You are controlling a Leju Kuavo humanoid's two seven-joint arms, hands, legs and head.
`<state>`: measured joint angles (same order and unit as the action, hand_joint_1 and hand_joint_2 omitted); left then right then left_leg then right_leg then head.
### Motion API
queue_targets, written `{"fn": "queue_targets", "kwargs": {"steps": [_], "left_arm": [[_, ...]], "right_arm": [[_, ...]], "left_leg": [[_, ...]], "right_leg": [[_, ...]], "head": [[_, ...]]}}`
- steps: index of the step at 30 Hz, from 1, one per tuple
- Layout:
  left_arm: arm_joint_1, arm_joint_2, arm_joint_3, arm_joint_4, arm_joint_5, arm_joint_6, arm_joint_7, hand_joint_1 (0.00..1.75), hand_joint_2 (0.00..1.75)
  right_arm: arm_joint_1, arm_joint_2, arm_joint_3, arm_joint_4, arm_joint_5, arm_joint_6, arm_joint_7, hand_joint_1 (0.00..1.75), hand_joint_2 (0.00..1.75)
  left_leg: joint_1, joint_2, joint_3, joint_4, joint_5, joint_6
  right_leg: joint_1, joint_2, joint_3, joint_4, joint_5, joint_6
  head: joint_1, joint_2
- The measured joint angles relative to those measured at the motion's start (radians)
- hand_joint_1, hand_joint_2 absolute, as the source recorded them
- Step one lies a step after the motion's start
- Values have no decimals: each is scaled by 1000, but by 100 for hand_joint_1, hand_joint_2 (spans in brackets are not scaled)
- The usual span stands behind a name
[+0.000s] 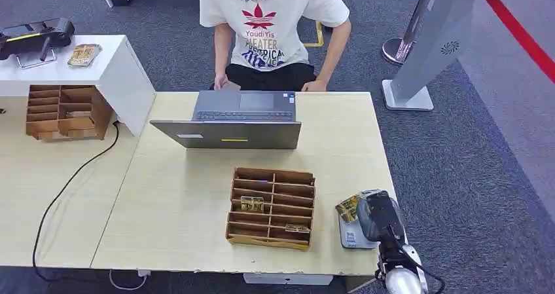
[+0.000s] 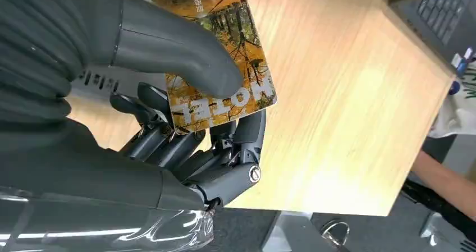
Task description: Pass the card to the sensor for recognition and then transmit it.
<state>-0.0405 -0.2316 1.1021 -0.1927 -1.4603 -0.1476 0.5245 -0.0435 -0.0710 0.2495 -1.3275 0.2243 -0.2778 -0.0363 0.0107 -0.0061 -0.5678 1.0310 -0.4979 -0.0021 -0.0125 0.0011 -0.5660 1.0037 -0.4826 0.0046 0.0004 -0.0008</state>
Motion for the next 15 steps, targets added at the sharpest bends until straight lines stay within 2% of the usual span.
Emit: {"fn": "queue_targets", "kwargs": {"steps": [8, 12, 15], "left_arm": [[0, 0, 0, 0, 1, 0, 0, 0, 0], [0, 0, 0, 0, 9, 3, 0, 0, 0], [0, 0, 0, 0, 10, 5, 0, 0, 0]], "right_arm": [[0, 3, -15, 8, 2, 4, 2, 175, 175], [17, 12, -87, 3, -57, 24, -12, 175, 175], [24, 13, -94, -1, -52, 41, -3, 175, 175]], "left_leg": [[0, 0, 0, 0, 0, 0], [0, 0, 0, 0, 0, 0], [0, 0, 0, 0, 0, 0]], "right_leg": [[0, 0, 0, 0, 0, 0], [0, 0, 0, 0, 0, 0], [0, 0, 0, 0, 0, 0]], "head": [[0, 0], [0, 0], [0, 0]]}}
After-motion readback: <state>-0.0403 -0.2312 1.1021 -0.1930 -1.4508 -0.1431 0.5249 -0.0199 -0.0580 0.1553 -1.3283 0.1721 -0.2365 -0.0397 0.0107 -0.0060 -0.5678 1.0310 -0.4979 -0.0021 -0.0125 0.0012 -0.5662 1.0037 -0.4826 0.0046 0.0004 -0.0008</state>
